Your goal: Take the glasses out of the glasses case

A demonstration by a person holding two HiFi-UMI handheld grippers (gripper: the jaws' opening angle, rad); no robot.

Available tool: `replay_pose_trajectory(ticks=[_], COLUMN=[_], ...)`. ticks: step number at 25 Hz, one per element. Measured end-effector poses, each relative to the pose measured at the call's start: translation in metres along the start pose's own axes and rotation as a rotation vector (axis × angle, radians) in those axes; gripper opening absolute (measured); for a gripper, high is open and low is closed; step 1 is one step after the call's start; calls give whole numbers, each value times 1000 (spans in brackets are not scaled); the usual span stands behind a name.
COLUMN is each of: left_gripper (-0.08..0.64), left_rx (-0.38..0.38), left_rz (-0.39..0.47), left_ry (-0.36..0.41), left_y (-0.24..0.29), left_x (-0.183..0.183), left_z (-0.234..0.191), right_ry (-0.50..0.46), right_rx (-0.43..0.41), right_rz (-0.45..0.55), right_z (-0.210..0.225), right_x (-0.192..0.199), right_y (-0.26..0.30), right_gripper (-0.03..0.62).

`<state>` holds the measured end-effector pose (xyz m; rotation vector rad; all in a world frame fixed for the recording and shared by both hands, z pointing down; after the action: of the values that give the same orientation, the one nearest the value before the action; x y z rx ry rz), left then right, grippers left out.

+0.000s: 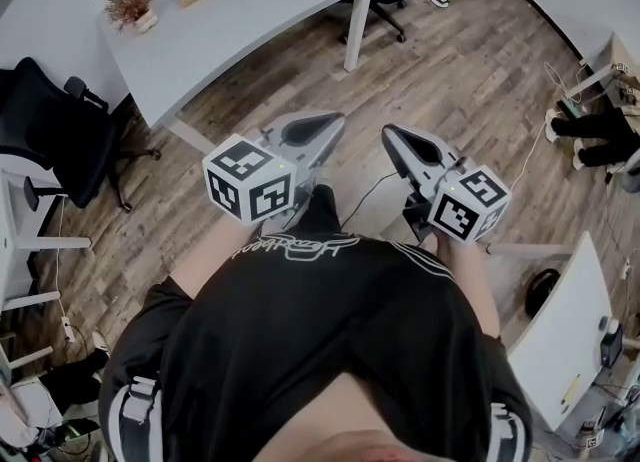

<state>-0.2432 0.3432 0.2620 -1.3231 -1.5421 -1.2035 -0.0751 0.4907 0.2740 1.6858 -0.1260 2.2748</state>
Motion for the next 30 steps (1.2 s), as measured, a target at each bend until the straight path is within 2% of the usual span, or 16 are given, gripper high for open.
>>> replay_pose_trajectory(ticks=[7,19,26,30], left_gripper=[8,8,8,8], left_rx=[6,9,-11,-36], left_rz=[-19,-53,-38,-33], left_ry=[-23,-72,-92,-91], left_y=[54,154,177,179], left_x=[-16,-71,-96,-104], left_z=[-61,-199,-283,-319], right_ry=[39,88,63,33], right_rx=[7,29,24,-21], right_rz=[-8,-31,-57,-49], right_z=[66,192,241,254], right_x=[-14,-71,-98,-110], right_y=[41,145,218,255], right_gripper=[8,9,8,9])
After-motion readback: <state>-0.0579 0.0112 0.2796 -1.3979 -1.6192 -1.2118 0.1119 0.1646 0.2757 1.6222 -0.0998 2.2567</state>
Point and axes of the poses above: the fingertips, and each gripper's own axes: y forward along the fingers, z to its right, x out of its underside, the point moved 10 cm from there along -y, backward along the fingers, and after that the axes turned 3 degrees about -x, right-handed, at the moved point
